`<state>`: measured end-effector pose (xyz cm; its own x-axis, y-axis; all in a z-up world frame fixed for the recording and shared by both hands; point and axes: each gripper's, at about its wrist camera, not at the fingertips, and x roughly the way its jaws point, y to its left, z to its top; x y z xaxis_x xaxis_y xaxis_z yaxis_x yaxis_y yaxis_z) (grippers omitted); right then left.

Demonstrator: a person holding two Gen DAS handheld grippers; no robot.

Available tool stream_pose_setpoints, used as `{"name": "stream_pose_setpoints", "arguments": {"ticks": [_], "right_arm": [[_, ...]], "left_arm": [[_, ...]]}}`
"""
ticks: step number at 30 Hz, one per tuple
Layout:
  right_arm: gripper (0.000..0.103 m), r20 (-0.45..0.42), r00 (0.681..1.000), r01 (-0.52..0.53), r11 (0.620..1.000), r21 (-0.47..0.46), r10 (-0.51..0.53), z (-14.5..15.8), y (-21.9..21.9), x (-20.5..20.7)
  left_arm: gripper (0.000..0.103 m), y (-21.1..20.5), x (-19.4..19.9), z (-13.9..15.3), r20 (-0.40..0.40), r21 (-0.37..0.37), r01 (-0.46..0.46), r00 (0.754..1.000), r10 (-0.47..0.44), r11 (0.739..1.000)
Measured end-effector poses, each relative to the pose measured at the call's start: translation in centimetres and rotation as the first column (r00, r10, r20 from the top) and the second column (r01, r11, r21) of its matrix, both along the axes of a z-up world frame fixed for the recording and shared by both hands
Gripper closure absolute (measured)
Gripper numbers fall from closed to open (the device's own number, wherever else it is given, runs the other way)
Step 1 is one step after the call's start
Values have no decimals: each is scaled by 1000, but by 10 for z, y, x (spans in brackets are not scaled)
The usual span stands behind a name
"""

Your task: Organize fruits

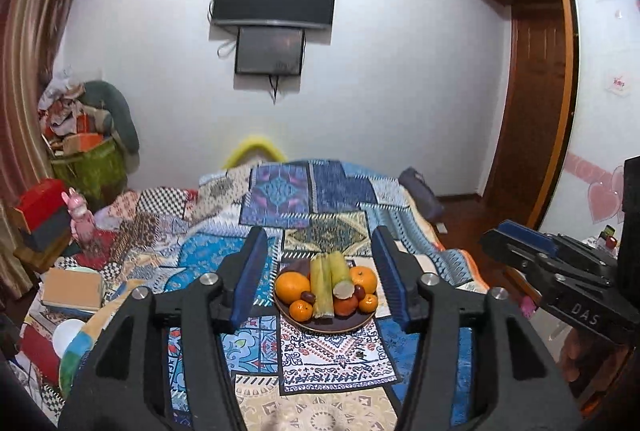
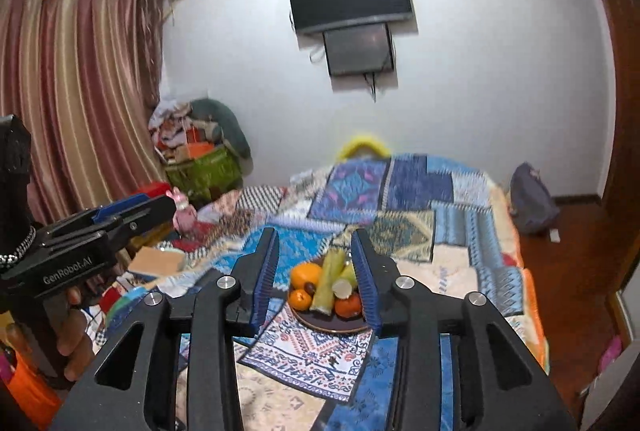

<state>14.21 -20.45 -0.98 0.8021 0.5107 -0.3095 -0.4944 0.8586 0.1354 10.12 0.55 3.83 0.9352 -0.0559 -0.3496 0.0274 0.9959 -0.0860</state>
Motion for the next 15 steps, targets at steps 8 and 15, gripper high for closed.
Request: {"name": "stream_pose_setpoints", "arguments": {"ticks": [8, 15], "right_arm": [[34, 96, 995, 33, 999, 41, -37, 17, -4, -35], [17, 144, 986, 77, 995, 63, -85, 20, -4, -44]], "left_arm": [[26, -7, -37, 15, 75, 20, -22, 997, 21, 1000], [0, -15, -60, 21, 156, 49, -58, 986, 49, 997]]}}
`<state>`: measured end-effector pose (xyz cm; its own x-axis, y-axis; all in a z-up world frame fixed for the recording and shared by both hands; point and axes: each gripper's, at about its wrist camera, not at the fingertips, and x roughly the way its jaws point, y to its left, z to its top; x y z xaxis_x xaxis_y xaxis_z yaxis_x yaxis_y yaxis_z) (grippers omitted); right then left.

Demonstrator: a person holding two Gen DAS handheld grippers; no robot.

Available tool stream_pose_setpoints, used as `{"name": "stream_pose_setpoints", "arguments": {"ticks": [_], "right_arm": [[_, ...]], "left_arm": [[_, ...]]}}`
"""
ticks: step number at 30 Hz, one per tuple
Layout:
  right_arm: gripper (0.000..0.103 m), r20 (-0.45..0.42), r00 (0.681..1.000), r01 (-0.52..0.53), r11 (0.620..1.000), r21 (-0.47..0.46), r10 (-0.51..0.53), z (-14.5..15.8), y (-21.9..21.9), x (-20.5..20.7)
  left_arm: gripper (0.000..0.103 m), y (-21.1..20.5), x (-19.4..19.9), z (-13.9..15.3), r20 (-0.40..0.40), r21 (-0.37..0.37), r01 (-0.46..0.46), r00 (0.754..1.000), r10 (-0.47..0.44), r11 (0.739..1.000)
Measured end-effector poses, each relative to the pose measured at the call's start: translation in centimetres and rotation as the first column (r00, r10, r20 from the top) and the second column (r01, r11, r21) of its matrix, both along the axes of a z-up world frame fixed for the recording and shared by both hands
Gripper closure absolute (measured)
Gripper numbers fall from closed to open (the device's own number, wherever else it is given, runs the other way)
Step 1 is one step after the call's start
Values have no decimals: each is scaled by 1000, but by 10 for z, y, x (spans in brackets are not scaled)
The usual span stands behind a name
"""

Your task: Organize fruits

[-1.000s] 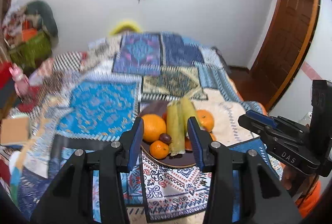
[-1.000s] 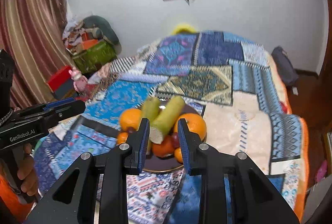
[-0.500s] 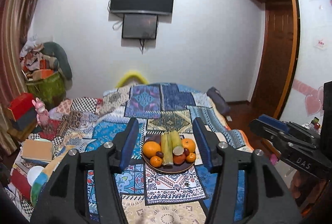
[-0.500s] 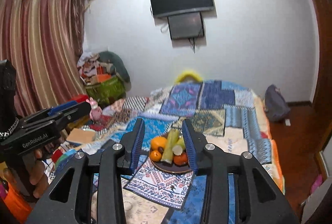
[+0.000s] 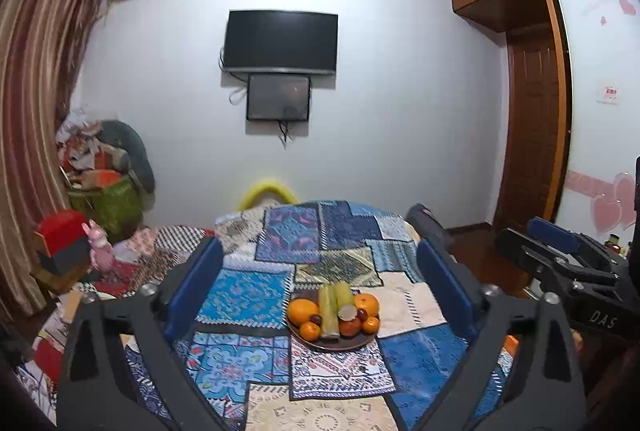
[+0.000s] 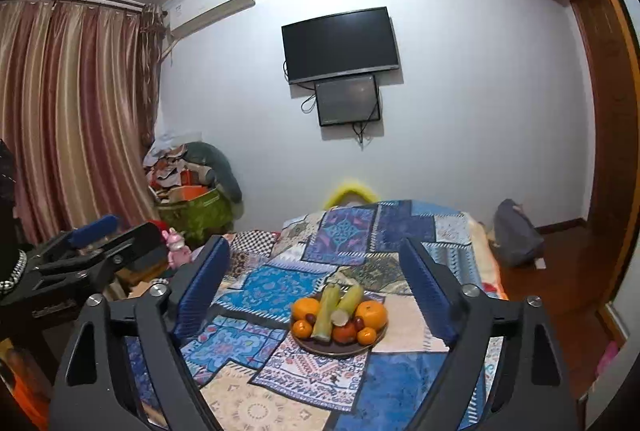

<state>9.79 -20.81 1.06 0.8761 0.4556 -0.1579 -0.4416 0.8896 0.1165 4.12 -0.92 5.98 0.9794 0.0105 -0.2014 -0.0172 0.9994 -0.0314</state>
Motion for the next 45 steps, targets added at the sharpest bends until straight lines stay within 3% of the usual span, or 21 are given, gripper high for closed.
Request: {"name": "stream_pose_setpoints", "arguments": {"ticks": [5, 8, 45], "right_arm": [[3, 15, 1000, 21, 1000, 14, -21, 0, 0, -9], [0, 39, 998, 41, 999, 16, -42, 1, -3, -16], [0, 56, 990, 132, 990, -50, -129, -1, -6, -19]], "left_arm": [[0, -2, -6, -1, 0, -7, 2, 1000, -2, 1000], [0, -1, -8, -1, 1, -12, 0, 1000, 0, 1000], [0, -1, 0, -8, -22, -22, -8, 1000, 8, 1000]]}}
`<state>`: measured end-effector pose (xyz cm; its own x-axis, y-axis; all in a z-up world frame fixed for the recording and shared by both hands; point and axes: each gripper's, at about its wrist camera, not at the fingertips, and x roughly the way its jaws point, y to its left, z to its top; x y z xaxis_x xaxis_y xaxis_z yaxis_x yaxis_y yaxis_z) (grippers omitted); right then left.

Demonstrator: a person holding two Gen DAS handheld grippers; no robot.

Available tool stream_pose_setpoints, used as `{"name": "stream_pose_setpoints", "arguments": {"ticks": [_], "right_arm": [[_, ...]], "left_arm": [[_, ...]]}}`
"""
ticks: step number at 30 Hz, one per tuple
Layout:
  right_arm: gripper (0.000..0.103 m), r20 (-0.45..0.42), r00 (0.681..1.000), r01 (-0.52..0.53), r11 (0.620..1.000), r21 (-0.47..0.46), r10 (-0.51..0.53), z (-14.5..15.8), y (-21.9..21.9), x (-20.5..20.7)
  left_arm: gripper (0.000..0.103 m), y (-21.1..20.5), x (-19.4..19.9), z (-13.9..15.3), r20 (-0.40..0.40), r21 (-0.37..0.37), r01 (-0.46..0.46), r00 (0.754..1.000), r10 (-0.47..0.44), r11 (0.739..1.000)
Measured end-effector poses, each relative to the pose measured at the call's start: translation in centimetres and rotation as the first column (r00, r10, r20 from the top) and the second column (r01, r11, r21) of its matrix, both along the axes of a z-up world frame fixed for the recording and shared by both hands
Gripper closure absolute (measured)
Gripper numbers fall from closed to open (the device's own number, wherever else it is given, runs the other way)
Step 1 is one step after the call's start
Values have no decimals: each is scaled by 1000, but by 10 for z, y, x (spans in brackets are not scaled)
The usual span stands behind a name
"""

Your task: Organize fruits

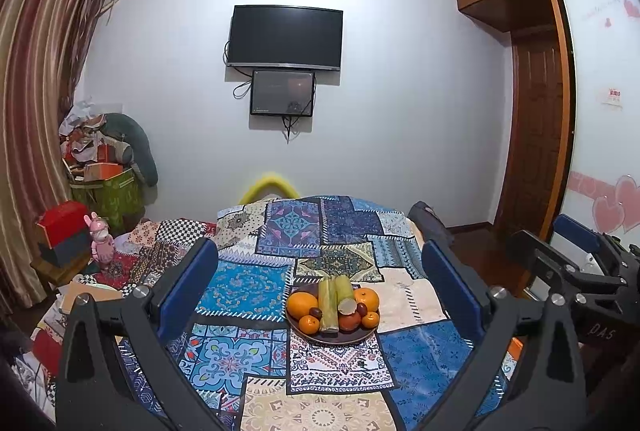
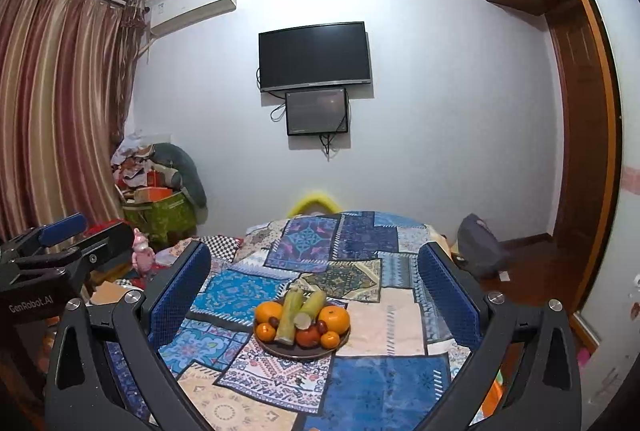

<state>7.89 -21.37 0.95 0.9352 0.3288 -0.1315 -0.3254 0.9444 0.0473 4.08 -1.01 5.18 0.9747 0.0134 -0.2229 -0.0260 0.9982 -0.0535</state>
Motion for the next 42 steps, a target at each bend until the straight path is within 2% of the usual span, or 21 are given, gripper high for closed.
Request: {"name": "stream_pose_setpoints", "arguments": {"ticks": [21, 29, 42], "right_arm": [[0, -8, 1000, 8, 1000, -7, -8, -1, -1, 3], [0, -1, 1000, 20, 1000, -18, -20, -1, -3, 3], [0, -3, 1000, 21, 1000, -20, -21, 0, -2, 3]], "left_arm": [[0, 2, 7, -6, -20, -6, 19, 1000, -19, 1000], [0, 6, 10, -7, -37, -32, 29, 999, -30, 999], [0, 4, 8, -5, -29, -21, 33, 999, -34, 999]]}}
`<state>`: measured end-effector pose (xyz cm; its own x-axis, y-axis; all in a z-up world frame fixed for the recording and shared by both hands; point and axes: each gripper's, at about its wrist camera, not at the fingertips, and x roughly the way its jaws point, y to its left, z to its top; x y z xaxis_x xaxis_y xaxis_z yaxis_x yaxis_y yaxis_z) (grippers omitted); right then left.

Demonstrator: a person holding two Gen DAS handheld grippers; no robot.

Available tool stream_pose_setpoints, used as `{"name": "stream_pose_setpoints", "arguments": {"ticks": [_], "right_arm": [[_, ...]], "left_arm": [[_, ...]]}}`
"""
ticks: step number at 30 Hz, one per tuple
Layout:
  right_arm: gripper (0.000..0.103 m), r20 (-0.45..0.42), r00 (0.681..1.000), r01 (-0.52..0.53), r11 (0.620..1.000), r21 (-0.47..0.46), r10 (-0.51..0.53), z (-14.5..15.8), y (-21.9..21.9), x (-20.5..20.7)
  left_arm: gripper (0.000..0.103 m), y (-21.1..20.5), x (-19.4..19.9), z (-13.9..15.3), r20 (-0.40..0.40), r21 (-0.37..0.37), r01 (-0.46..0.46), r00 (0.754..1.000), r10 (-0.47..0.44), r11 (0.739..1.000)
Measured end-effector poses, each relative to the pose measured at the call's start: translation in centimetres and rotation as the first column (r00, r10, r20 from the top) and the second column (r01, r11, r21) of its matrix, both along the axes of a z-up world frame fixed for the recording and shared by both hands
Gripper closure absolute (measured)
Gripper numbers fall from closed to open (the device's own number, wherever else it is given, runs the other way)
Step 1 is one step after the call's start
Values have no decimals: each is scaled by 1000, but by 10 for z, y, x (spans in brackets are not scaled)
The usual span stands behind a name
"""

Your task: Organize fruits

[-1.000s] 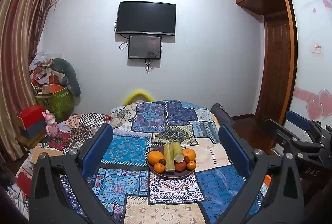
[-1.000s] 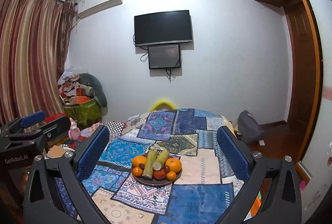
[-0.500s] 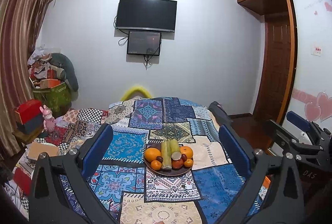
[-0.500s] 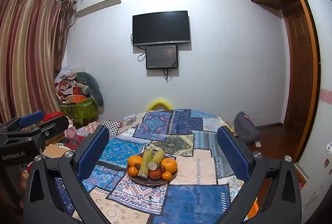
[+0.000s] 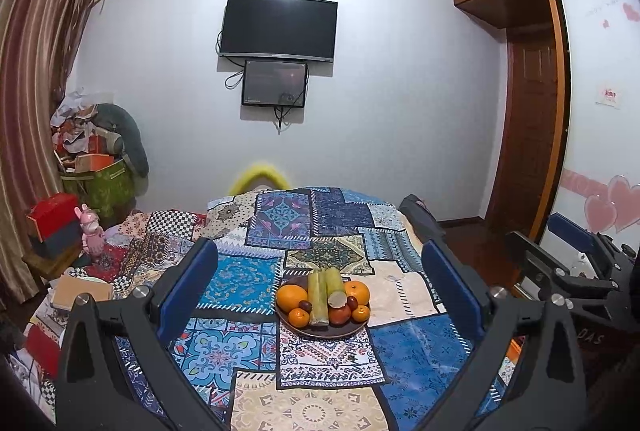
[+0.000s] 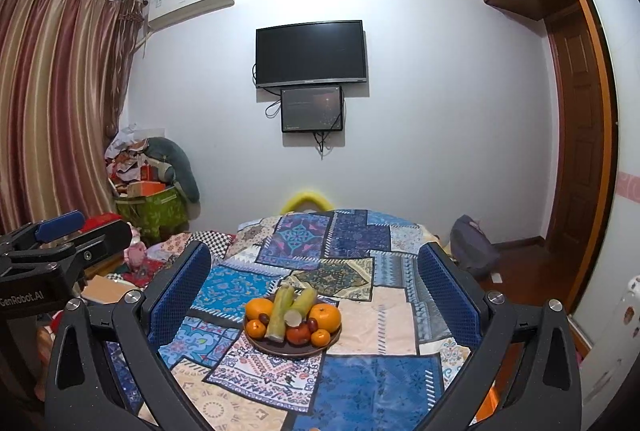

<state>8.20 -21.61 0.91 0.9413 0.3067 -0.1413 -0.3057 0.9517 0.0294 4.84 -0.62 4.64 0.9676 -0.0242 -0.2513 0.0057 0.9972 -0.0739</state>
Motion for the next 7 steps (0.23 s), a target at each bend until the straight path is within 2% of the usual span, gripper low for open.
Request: {"name": "stream_pose_setpoints", "arguments": {"ticks": [7], "right_arm": [[0, -6, 1000, -4, 1000, 2, 4, -1, 1, 1]], "left_arm": [[0, 2, 0, 0, -6, -3, -2, 1000, 2, 1000]]}}
